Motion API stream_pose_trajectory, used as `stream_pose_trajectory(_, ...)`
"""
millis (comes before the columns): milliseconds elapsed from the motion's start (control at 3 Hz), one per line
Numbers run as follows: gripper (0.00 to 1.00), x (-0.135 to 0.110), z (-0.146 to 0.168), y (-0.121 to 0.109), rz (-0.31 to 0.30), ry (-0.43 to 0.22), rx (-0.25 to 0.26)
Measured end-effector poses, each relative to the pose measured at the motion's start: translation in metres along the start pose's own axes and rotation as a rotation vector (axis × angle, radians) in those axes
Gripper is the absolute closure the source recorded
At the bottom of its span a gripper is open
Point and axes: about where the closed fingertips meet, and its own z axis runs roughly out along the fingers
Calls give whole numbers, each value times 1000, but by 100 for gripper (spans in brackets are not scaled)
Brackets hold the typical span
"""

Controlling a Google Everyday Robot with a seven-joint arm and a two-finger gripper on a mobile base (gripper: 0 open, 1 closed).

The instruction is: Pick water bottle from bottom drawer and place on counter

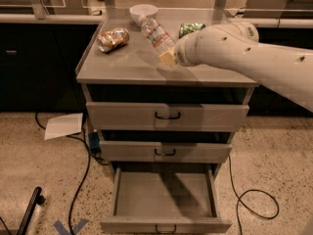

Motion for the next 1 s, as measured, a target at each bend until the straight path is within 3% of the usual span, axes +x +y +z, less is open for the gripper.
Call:
stream_pose_trajectory(333, 100, -13, 13, -9, 4, 5, 11)
stream_pose_trajectory(667, 100, -4, 35, -7, 24, 52, -6)
stream_pose_trajectory(1000, 81, 3, 46, -4, 20, 94, -26)
